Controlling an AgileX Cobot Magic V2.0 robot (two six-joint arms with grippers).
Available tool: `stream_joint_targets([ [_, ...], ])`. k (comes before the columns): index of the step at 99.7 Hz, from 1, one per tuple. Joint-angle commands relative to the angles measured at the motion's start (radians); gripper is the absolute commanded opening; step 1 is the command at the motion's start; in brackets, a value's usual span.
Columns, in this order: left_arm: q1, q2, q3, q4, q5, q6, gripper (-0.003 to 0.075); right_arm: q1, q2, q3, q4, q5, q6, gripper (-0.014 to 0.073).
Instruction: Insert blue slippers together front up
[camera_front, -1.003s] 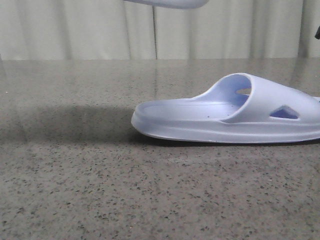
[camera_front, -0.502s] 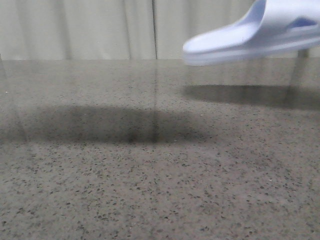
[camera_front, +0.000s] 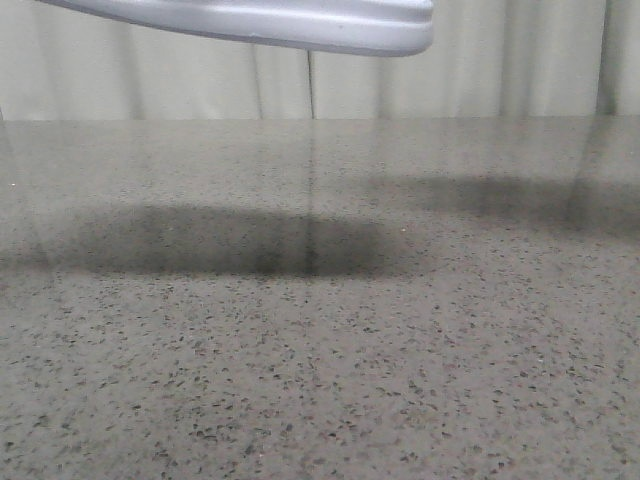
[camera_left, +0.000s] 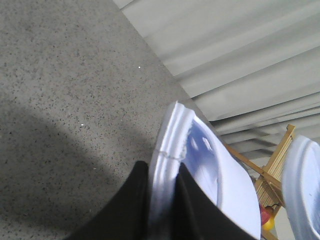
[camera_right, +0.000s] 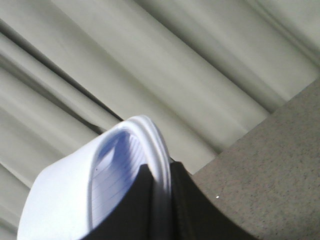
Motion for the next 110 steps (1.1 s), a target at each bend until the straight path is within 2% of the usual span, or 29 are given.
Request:
stream_joint_targets([
  [1,-0.007,0.021,-0.026,-0.076,-0.031,-0.005,0.0016,-0.001,-0.035,-0.029,0.038,0.017,0.003,-0.0107],
  [20,-0.007,0.055,-0.026,-0.118,-0.024,-0.004,0.0016,-0.001,-0.045,-0.029,0.094,0.156,0.003,-0.0107],
  [39,-0.007,0.057,-0.026,-0.149,-0.01,0.002,0.0016,-0.001,-0.036,-0.029,0.11,0.204,0.003,-0.0107],
  [57,-0.007,0.057,-0.026,-0.218,0.015,0.067,0.0016,-0.001,0.029,-0.029,0.147,0.245,0.003,-0.0107],
  [87,-0.007,0.057,-0.026,-0.245,0.02,0.106,0.0016,0.004,0.109,-0.029,0.17,0.257,0.003,-0.0107],
  [110,-0.007,0.057,-0.026,-0.253,0.059,0.106,0.0016,0.075,0.155,-0.029,0.189,0.233,0.003,-0.0107],
])
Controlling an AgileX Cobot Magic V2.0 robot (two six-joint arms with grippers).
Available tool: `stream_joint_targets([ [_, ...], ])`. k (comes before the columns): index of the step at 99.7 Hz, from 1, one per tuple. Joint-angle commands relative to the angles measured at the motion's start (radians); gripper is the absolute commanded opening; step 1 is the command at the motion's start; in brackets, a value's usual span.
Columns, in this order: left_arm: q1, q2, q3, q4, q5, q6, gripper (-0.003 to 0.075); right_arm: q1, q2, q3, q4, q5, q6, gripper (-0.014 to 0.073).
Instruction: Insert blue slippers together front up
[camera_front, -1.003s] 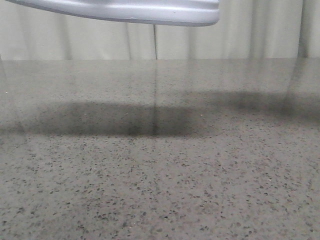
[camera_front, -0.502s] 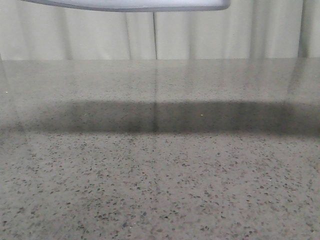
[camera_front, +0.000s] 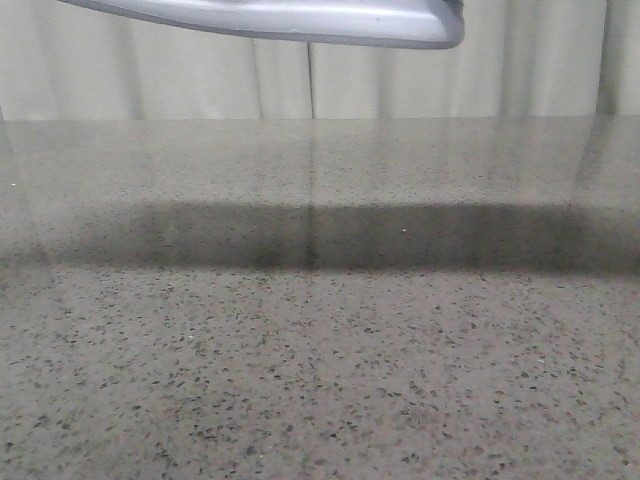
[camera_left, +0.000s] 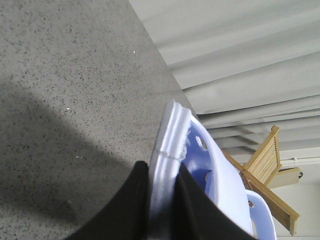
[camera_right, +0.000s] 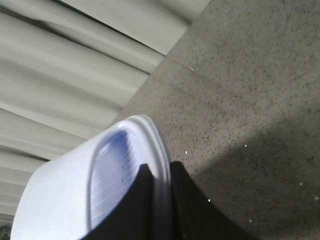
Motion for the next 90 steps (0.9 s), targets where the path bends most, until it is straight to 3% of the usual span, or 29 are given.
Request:
stream_joint_targets([
  [1,-0.007,-0.006,-0.026,-0.057,0.023,0.001,0.0016,0.032,0.023,-0.029,0.025,-0.081,-0.001,-0.0107],
  [32,-0.007,-0.006,-0.026,-0.11,0.067,0.04,0.0016,0.175,0.077,-0.029,0.027,-0.192,-0.001,-0.0107],
  [90,-0.007,-0.006,-0.026,-0.196,0.156,0.082,0.0016,0.334,0.171,-0.029,0.033,-0.356,-0.001,-0.0107],
])
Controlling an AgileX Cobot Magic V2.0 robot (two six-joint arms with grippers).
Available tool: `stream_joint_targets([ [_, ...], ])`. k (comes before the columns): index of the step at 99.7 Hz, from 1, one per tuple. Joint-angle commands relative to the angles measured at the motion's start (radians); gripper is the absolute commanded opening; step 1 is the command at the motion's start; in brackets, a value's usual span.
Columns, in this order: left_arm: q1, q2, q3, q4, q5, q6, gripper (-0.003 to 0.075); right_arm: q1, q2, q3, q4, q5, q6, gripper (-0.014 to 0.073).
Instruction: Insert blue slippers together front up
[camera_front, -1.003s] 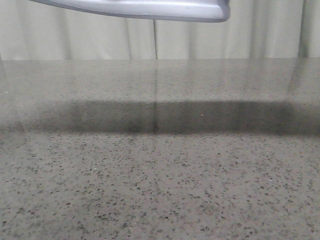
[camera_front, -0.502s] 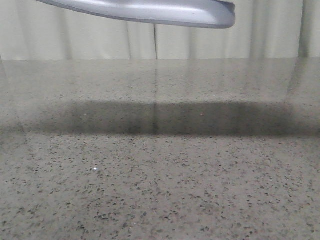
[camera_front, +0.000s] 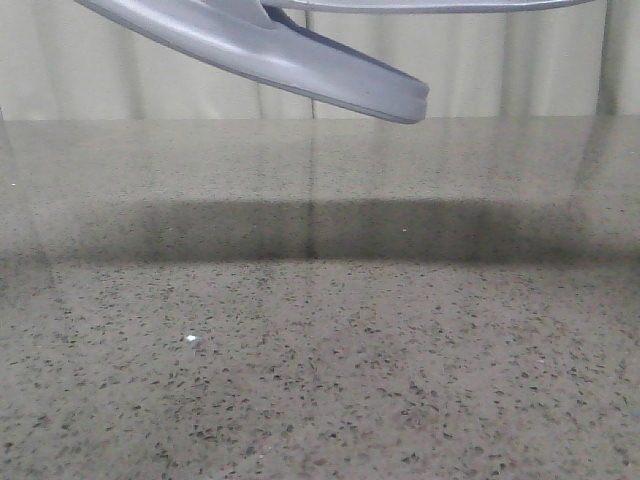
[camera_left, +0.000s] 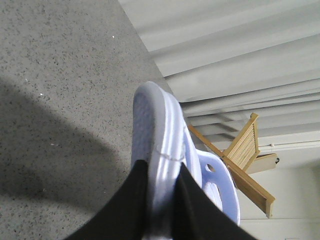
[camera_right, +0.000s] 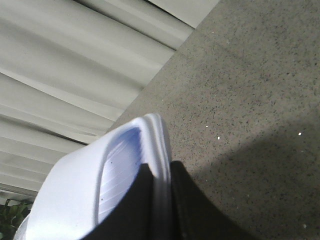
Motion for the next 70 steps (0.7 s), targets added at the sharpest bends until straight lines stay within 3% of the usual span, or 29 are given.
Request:
stream_joint_targets([
  [1,-0.007,-0.007,-0.026,-0.074,0.091,-0.003,0.0016,0.027,0.01,-0.03,-0.001,-0.055,-0.002,-0.0107],
  [49,-0.007,-0.007,-0.026,-0.16,0.172,0.045,0.0016,0.158,0.091,-0.032,-0.001,-0.187,-0.002,-0.0107],
  [70,-0.007,-0.007,-0.026,-0.162,0.21,0.045,0.0016,0.192,0.13,-0.074,-0.041,-0.178,-0.002,-0.0107],
])
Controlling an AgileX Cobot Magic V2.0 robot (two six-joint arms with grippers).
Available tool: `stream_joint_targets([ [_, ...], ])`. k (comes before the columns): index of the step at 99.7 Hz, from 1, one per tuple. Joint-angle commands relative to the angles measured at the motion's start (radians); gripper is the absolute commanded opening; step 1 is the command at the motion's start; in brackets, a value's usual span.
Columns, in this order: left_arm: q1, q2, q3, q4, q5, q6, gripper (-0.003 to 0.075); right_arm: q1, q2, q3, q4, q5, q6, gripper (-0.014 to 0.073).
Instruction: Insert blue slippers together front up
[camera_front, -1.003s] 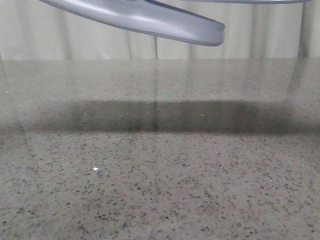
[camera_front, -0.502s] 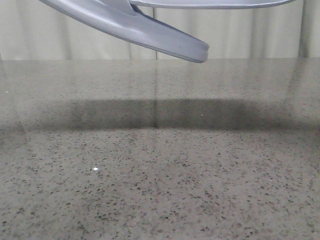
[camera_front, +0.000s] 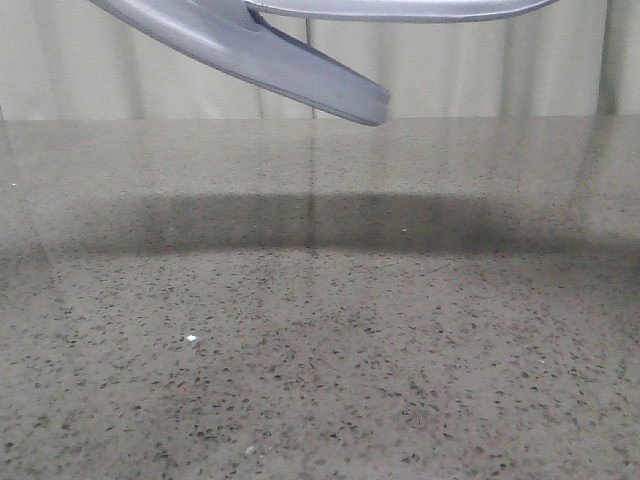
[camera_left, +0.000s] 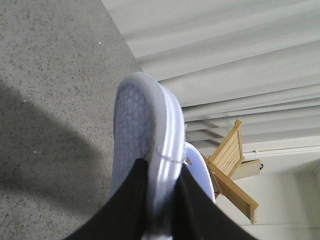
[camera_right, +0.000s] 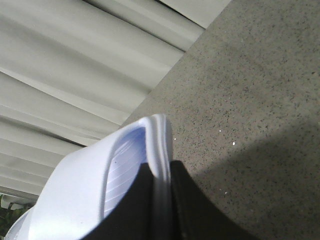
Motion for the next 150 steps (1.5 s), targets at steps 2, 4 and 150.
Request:
stream_joint_targets([
  [2,-0.017,-0.007,-0.026,-0.072,0.202,-0.009,0.0016,0.04,0.019,-0.07,-0.076,0.022,-0.002,-0.0107],
  [4,-0.017,-0.007,-0.026,-0.072,0.205,-0.009,0.0016,0.044,0.026,-0.075,-0.081,0.022,-0.002,-0.0107],
  [150,-0.017,-0.007,-0.026,-0.067,0.152,0.006,0.0016,0.016,-0.117,-0.087,-0.119,0.014,-0.62,0.0378],
])
